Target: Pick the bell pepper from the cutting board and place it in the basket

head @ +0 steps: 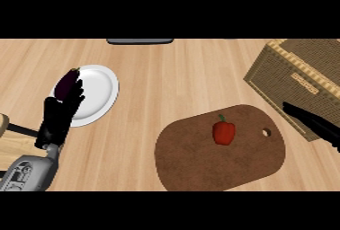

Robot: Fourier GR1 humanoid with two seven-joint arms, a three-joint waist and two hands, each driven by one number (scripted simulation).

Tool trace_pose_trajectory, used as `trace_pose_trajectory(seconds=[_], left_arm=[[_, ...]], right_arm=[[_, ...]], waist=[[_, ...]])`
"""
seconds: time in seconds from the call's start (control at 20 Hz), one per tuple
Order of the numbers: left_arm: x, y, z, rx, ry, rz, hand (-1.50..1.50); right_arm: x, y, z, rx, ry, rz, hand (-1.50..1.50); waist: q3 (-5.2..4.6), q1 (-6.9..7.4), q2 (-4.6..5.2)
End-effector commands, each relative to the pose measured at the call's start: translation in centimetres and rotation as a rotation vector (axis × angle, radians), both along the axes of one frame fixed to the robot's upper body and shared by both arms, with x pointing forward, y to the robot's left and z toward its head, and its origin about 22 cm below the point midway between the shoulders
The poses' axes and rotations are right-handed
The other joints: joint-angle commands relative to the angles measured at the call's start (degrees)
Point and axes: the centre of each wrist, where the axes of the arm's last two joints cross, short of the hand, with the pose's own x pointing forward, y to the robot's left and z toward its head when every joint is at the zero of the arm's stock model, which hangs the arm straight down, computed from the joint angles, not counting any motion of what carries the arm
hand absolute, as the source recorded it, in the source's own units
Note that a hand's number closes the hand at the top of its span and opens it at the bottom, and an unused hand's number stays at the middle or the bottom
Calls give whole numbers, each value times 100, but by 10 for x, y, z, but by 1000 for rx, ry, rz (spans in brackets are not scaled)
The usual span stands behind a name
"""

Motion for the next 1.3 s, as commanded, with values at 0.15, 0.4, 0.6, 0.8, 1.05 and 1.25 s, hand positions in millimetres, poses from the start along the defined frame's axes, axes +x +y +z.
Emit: trace_pose_trajectory(seconds=[0.15,0.4,0.6,0.8,1.05,1.25], left_arm=[[-1,8,4,2,-18,-12,0],[-5,-1,-15,5,-23,-16,0],[-2,-10,-5,-11,2,-16,0],[2,-12,-3,4,-3,-19,0],[13,-1,0,-22,5,-21,0],[5,-8,15,-2,-4,-8,0]], right_arm=[[-17,5,-10,36,-37,-94,-150],[-5,-1,-23,13,-87,-139,-150],[-6,8,-50,10,-76,-161,-150],[4,14,-70,28,-34,-134,-150],[39,34,-89,1,-23,-119,-150],[30,40,-94,42,-36,-136,-150]], waist=[[10,79,18],[10,99,25],[11,99,24],[11,107,26],[10,130,35],[11,115,24]])
